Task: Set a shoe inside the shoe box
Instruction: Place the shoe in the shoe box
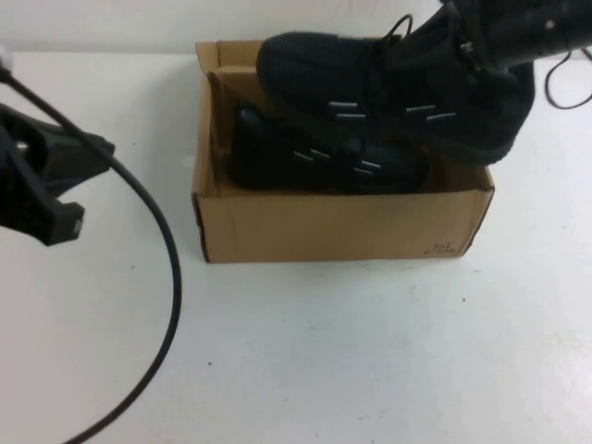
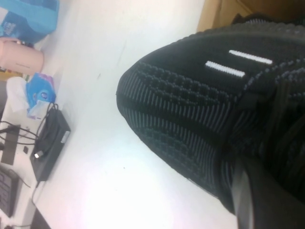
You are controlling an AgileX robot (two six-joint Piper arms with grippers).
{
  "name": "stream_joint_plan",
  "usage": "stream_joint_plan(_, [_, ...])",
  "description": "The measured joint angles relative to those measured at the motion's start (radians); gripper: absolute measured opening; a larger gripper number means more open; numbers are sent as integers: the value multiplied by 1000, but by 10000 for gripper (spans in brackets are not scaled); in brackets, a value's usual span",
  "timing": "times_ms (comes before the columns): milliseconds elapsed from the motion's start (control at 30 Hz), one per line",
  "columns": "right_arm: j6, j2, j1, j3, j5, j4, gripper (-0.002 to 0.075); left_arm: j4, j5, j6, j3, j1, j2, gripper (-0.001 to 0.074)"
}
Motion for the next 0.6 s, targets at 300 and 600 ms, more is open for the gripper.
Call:
stream_joint_plan(300, [-4,182,101,-146,-6,-54,-1,47,45,-51,0,0,-48,-1])
stream_joint_plan(600, [20,294,111,-183,-39,-109,-1,54,58,-63,0,0,-48,-1])
